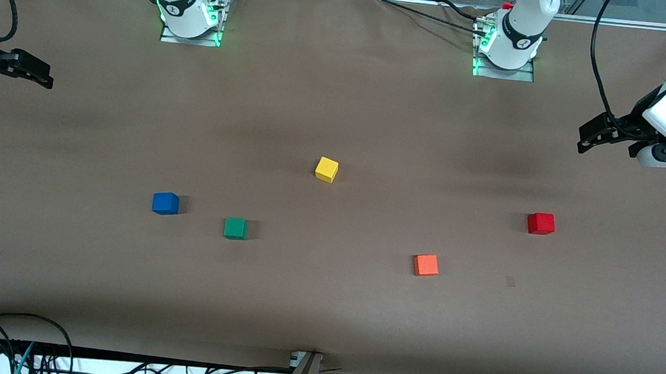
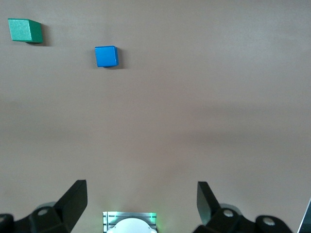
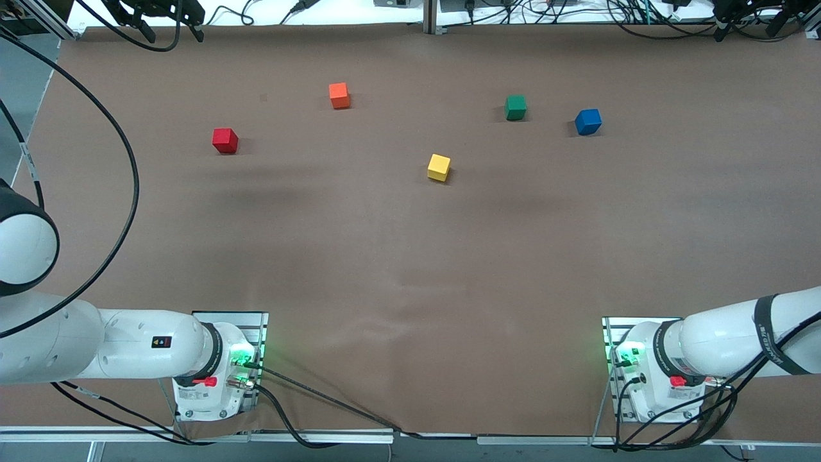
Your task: Pass red block to right arm, stack on blue
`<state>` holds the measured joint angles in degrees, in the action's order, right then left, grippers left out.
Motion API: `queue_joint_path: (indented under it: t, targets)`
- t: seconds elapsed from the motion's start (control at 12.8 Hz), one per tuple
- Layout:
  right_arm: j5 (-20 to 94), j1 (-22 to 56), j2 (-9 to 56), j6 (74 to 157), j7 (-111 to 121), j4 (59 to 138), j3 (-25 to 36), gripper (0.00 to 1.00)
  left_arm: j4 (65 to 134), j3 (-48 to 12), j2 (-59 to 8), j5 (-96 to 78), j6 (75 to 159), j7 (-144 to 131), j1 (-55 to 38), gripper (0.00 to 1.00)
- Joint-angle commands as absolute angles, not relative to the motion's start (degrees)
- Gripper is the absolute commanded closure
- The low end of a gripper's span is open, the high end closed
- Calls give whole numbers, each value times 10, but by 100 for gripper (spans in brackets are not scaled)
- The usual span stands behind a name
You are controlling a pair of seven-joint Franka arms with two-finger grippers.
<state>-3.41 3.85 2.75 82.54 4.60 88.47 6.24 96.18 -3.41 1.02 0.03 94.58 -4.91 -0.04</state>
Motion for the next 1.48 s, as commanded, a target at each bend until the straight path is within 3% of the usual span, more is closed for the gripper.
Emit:
queue_joint_path:
  t: [0.0,1.4]
  targets:
    - [-35,33,27,824,55,881,61,0,943,-34,1,-1,934,-36,-1,0]
    - [-34,33,31,826,55,873,61,0,932,-34,-18,11,914,-36,-1,0]
